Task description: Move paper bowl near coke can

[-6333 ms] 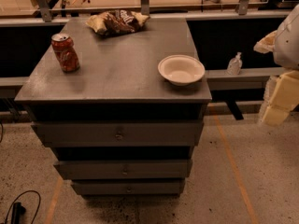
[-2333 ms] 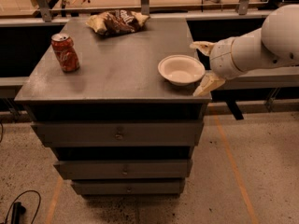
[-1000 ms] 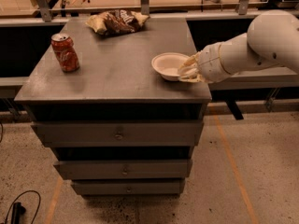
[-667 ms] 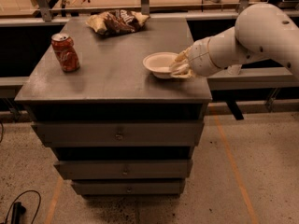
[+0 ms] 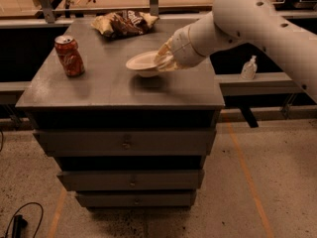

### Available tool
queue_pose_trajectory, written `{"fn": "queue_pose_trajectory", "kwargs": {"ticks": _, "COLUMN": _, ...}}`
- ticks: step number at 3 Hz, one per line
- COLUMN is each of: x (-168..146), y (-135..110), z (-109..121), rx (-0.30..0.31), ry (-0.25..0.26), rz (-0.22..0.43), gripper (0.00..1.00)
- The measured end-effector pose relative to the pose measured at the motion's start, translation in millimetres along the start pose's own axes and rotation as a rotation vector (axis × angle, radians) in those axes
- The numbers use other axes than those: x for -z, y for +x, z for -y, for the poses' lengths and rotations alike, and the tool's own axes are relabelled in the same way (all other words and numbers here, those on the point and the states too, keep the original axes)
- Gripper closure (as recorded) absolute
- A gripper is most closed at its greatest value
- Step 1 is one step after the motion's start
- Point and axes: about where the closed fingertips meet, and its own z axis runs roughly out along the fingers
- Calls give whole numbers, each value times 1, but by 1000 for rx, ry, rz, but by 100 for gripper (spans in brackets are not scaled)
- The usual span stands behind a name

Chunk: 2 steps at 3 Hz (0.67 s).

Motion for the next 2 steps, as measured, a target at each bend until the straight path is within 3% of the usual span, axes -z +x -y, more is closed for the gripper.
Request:
{"fn": "queue_pose_trajectory", "kwargs": {"ticks": 1, "x": -17, "y": -24, "z": 19, "rx": 84, "ry": 2, "rz": 66, "gripper": 100}}
{"fn": "queue_pose_trajectory", "kwargs": {"ticks": 2, "x": -36, "y": -46, "z": 34, "rx": 132, "ry": 3, "rz": 147, "gripper": 85}}
